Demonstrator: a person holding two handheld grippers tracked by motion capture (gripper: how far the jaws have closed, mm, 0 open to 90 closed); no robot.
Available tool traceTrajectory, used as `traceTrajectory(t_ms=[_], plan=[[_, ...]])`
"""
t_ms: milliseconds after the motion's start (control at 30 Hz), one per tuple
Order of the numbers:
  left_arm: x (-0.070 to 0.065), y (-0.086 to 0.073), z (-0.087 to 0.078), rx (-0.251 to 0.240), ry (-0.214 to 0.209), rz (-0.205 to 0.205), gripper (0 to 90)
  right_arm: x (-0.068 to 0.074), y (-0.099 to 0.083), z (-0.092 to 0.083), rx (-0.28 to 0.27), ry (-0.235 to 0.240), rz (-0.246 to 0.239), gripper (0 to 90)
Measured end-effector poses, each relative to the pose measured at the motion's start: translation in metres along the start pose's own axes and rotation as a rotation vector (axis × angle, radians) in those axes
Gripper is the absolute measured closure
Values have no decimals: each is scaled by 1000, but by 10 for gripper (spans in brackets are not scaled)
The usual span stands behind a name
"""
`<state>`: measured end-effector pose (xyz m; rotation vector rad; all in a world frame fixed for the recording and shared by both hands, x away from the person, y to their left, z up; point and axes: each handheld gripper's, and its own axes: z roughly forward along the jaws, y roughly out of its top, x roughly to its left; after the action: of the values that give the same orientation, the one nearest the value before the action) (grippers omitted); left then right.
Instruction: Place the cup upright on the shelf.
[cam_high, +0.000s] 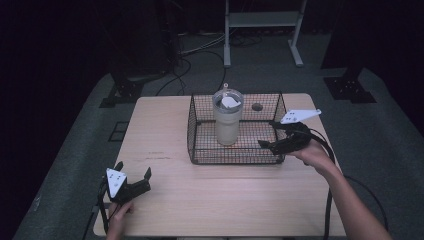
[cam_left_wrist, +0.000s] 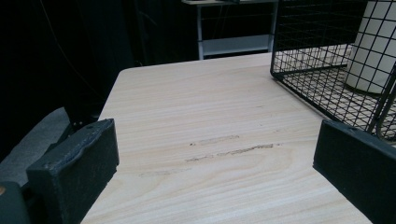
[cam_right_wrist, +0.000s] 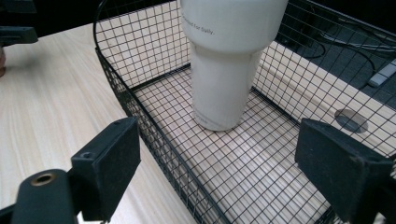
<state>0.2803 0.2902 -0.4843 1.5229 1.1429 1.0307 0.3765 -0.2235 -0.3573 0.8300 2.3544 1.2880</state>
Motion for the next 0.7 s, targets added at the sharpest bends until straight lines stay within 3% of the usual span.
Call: traceTrajectory(t_ms=[433,700], plan=[[1,0,0,0,-1,-3,0,11,-17,-17,0,5,-13,136],[1,0,0,1,-2,-3,0,13,-31,-25,-18,6,12,138]])
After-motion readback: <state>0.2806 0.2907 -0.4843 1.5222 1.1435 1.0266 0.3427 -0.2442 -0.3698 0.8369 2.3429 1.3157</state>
